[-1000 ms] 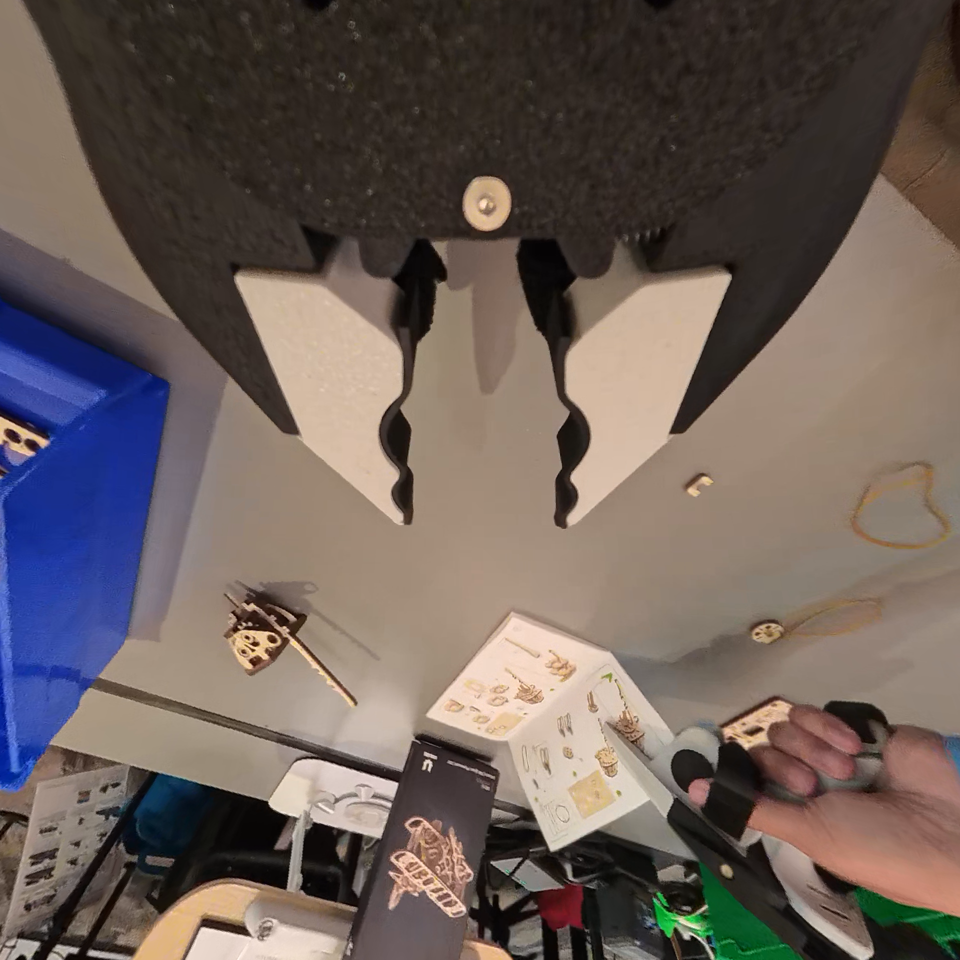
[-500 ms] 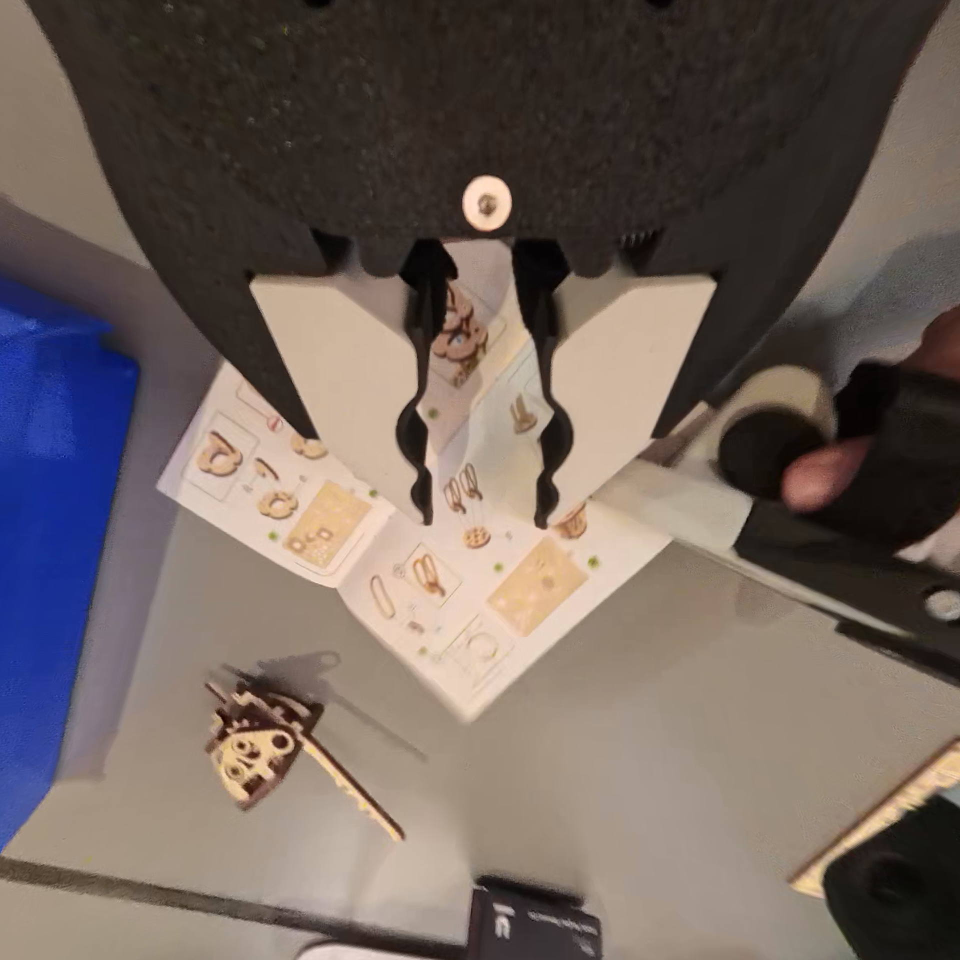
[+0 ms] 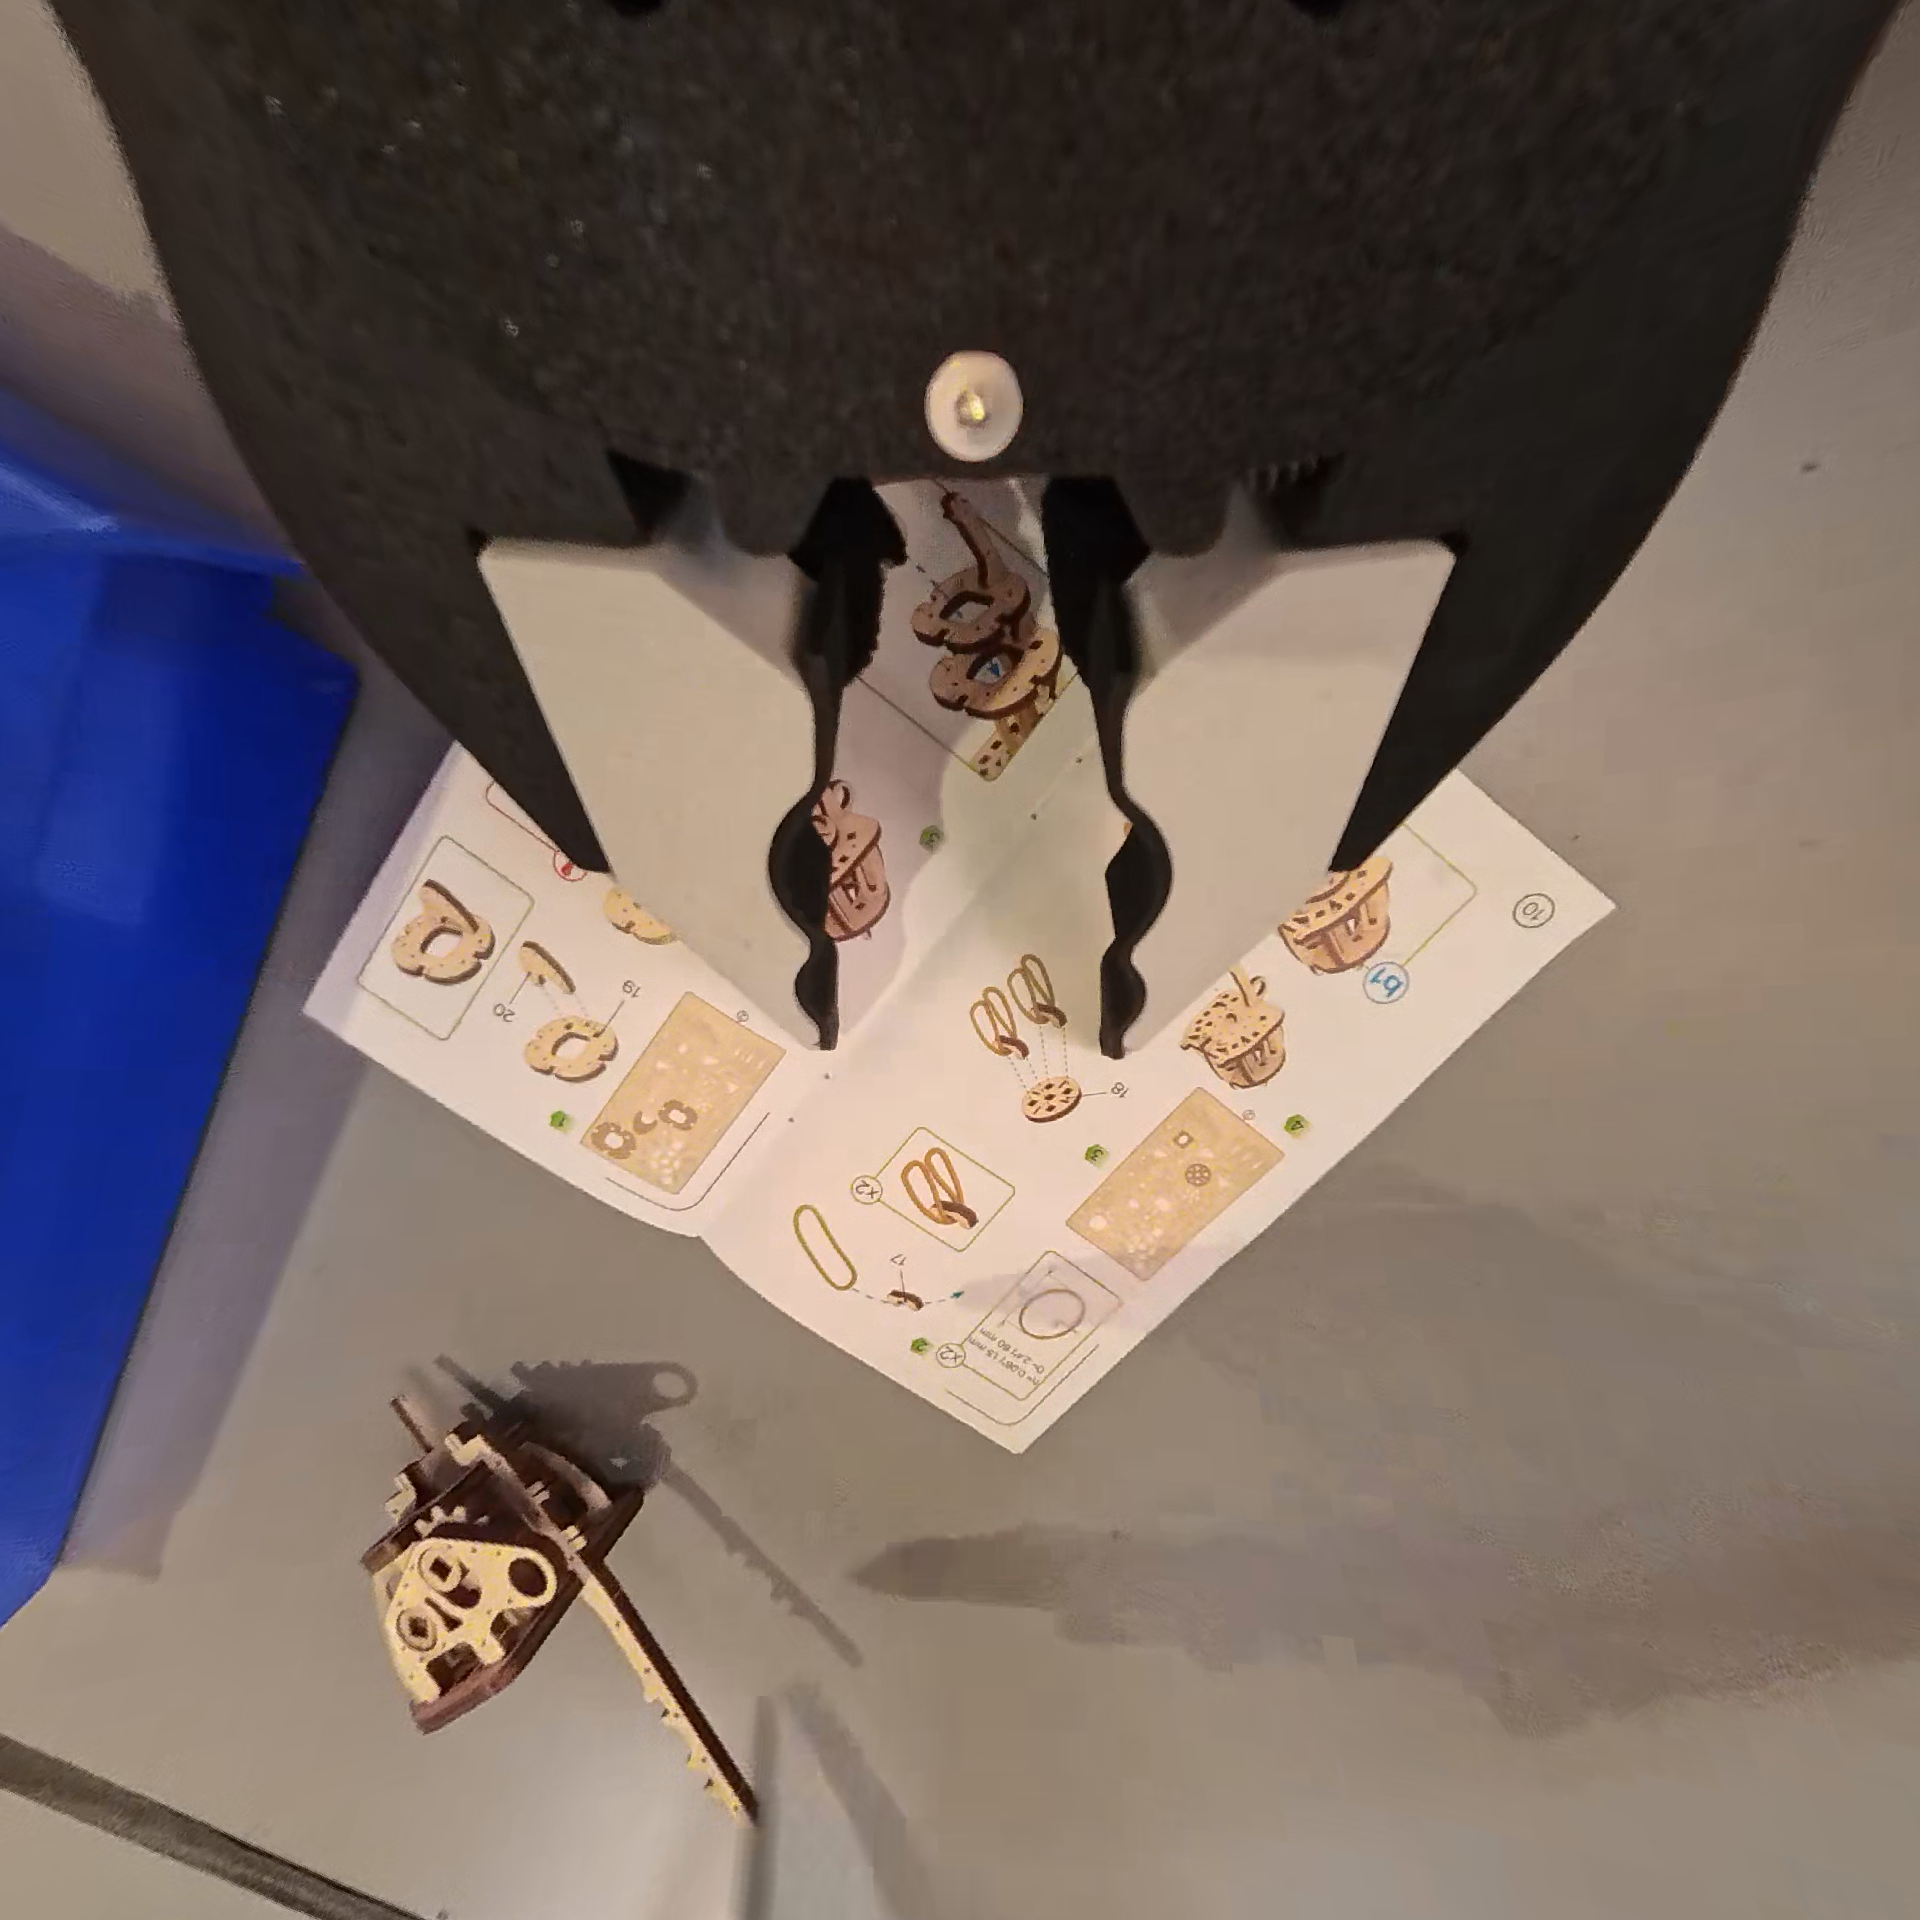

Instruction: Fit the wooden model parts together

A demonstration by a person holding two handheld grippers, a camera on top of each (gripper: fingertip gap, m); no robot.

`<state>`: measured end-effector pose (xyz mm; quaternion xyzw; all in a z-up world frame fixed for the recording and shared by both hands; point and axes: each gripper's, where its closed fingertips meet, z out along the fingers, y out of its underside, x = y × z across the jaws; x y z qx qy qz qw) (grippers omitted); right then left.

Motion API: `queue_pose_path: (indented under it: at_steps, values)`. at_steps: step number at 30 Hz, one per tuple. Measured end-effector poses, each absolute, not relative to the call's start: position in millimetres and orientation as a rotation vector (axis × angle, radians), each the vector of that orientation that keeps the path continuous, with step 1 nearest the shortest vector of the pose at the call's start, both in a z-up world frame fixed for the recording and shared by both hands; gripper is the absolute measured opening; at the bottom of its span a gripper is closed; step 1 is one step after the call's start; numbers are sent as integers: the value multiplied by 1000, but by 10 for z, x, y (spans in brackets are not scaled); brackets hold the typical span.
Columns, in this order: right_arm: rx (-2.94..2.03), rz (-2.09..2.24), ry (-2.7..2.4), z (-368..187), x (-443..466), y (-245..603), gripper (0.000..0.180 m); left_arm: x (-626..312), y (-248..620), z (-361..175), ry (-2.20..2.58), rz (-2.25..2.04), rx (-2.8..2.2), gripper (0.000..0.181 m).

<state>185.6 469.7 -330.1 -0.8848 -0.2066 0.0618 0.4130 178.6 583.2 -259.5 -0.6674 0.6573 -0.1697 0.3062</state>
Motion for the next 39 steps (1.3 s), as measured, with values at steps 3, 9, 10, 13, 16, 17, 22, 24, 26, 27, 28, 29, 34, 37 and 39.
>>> queue_pose_path:
  at_steps: [3, 9, 10, 13, 16, 17, 22, 24, 26, 27, 28, 29, 34, 37, 39]
  values:
    - [-2224, 159, -517, -3300, 1857, 4695, 50, 2138, 5967, -2847, 2012, -376, -1691, 85]
    - [-2227, 172, -510, -3301, 1858, 4695, 50, 2326, 6053, -3208, 2272, -239, -1639, 70]
    - [-2228, 176, -508, -3300, 1858, 4696, 50, 2335, 6059, -3215, 2278, -226, -1632, 66]
    - [-2228, 182, -506, -3298, 1859, 4696, 50, 2351, 6084, -3221, 2276, -199, -1615, 56]
    - [-2228, 182, -507, -3299, 1857, 4699, 50, 2319, 6102, -3221, 2267, -173, -1616, 56]
    - [-2229, 184, -504, -3298, 1856, 4702, 50, 2286, 6109, -3211, 2257, -169, -1628, 56]
    - [-2239, 212, -463, -3295, 1848, 4787, 50, 1776, 6196, -3071, 2189, -122, -1692, 56]
    - [-2239, 221, -471, -3290, 1827, 4879, 50, 1417, 6206, -3023, 2146, -121, -1759, 56]
    - [-2237, 210, -485, -3296, 1817, 4998, 51, 1043, 6172, -2995, 2102, -117, -1817, 56]
    - [-2235, 209, -489, -3298, 1807, 5065, 51, 880, 6128, -2986, 2082, -125, -1839, 56]
    - [-2233, 210, -495, -3295, 1793, 5138, 50, 738, 6081, -2981, 2056, -134, -1860, 56]
    - [-2232, 207, -500, -3293, 1783, 5218, 50, 605, 6025, -2992, 2039, -136, -1886, 56]
    - [-2227, 181, -533, -3303, 1725, 5718, 50, 294, 5776, -3065, 1971, -153, -1929, 56]
    - [-2220, 179, -552, -3302, 1730, 6007, 50, 268, 5709, -3091, 1939, -153, -1916, 56]
    - [-2223, 221, -550, -3299, 1727, 6128, 50, 286, 5674, -3107, 1921, -167, -1919, 56]
